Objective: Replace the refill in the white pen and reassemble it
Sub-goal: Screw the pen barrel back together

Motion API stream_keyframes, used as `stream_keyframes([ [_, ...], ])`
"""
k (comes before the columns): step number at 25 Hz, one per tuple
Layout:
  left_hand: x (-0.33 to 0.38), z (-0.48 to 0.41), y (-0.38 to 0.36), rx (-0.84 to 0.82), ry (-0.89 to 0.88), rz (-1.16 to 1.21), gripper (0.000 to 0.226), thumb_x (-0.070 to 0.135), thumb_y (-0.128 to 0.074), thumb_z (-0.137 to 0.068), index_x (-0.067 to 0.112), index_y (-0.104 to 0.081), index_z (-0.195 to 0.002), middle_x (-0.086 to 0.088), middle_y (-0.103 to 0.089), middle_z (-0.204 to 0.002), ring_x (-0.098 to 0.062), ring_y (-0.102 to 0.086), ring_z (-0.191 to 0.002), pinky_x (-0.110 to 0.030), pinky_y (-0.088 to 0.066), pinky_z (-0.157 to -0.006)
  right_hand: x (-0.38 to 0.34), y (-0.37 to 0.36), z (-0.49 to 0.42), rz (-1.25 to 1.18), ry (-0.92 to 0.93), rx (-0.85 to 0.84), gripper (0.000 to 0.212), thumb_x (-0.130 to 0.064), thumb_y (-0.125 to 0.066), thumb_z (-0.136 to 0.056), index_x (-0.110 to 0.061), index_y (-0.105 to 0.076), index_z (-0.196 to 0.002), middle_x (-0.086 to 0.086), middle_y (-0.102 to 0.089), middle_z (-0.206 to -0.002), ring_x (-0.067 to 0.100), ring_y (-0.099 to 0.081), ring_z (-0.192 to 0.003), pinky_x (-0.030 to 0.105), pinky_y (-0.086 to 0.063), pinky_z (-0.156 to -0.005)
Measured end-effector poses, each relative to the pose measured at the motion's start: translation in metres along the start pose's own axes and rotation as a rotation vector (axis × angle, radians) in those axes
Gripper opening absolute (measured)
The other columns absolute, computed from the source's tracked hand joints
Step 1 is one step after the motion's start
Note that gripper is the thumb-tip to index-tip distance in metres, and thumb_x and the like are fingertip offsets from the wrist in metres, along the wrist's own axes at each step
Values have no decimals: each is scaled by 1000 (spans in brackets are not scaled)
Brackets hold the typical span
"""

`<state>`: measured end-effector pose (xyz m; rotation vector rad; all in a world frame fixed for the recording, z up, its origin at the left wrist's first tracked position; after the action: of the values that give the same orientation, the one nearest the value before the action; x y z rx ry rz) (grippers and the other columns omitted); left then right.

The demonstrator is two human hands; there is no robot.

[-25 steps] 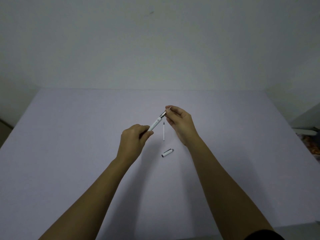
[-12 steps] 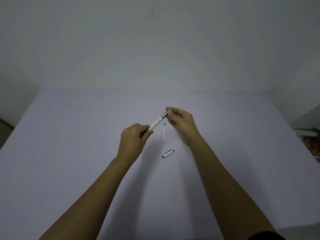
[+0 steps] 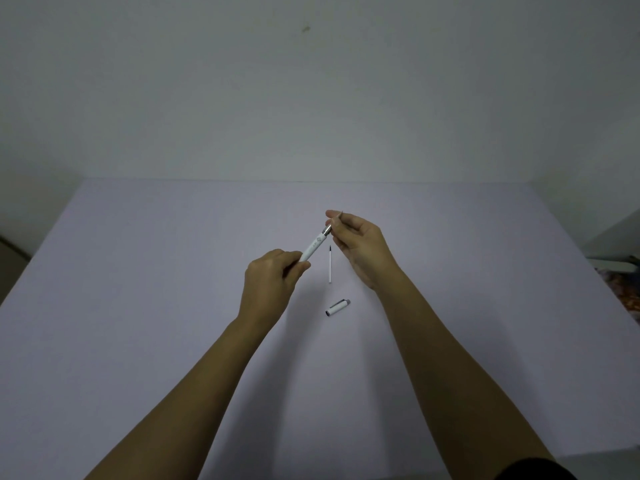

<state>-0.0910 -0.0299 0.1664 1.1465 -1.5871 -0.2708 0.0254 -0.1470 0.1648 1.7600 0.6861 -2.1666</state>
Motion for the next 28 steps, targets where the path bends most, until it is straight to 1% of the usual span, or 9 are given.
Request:
stream_keyframes([
  [3,2,5,0,28,10,4,10,15,-69,-82,5,-71,-84,-12,-64,-61,-22,-51,-54,-33,-42,-51,-4,-5,2,89,-1,46,5,-26,-66,-85,-25,-67,-80,-11,-68,-74,0,-60,-76,17,-45,-77],
  [5,2,6,0,29,20,15,11,16,-69,-82,5,-71,-84,-12,-65,-61,-23,-53,-54,-35,-45,-51,-5,-6,2,133,16,81,9,-30,-68,-83,-24,-66,-76,-10,-68,-74,1,-60,-75,20,-45,-79],
  [11,-1,6,3,21,42,2,13,16,-67,-83,4,-71,-84,-14,-64,-61,-26,-54,-55,-37,-45,-52,-5,-10,3,208,35,-23,24,-26,-52,-94,-14,-67,-107,-16,-66,-101,3,-63,-96,21,-48,-91],
  [14,1,10,3,23,37,9,12,16,-67,-84,5,-71,-85,-13,-65,-62,-23,-53,-55,-34,-43,-51,-7,-11,7,224,39,9,14,-29,-59,-90,-21,-71,-92,-9,-65,-87,6,-59,-86,25,-48,-92],
  [17,4,13,4,29,45,10,12,16,-67,-84,5,-71,-87,-13,-65,-63,-22,-53,-55,-32,-43,-52,-7,-13,11,216,26,102,18,-36,-67,-82,-23,-67,-70,2,-57,-75,12,-49,-73,26,-45,-77],
  [20,4,14,6,33,56,-2,13,16,-67,-84,4,-71,-86,-13,-65,-63,-21,-52,-55,-29,-39,-52,-5,-13,15,188,36,70,17,-38,-56,-90,-26,-69,-88,-6,-66,-86,6,-60,-82,18,-47,-78],
  [22,4,14,7,24,59,-6,13,16,-67,-84,4,-71,-86,-14,-65,-63,-22,-52,-55,-30,-40,-52,-7,-12,17,168,45,22,17,-30,-50,-94,-28,-67,-100,-14,-70,-93,-2,-65,-89,12,-48,-77],
  [25,7,15,8,13,46,-4,12,17,-66,-84,5,-71,-85,-14,-65,-64,-25,-54,-57,-36,-44,-53,-7,-10,22,174,74,55,10,-25,-58,-90,-26,-68,-91,-15,-73,-82,-4,-66,-83,19,-47,-87],
  [28,11,19,8,25,23,2,13,17,-67,-84,5,-71,-86,-12,-65,-64,-20,-51,-56,-30,-40,-52,-7,-10,25,144,81,72,11,-25,-64,-86,-19,-66,-94,-14,-73,-75,-5,-66,-80,27,-45,-95],
])
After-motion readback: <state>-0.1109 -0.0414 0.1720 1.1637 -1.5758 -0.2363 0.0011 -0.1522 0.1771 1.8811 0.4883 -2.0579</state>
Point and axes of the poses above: each hand's wrist, its own z-axis away from the middle knuckle, its own y-axis out of the back of the hand, x = y × z, the point moved 3 cm from there along -z, towards the middle knuckle
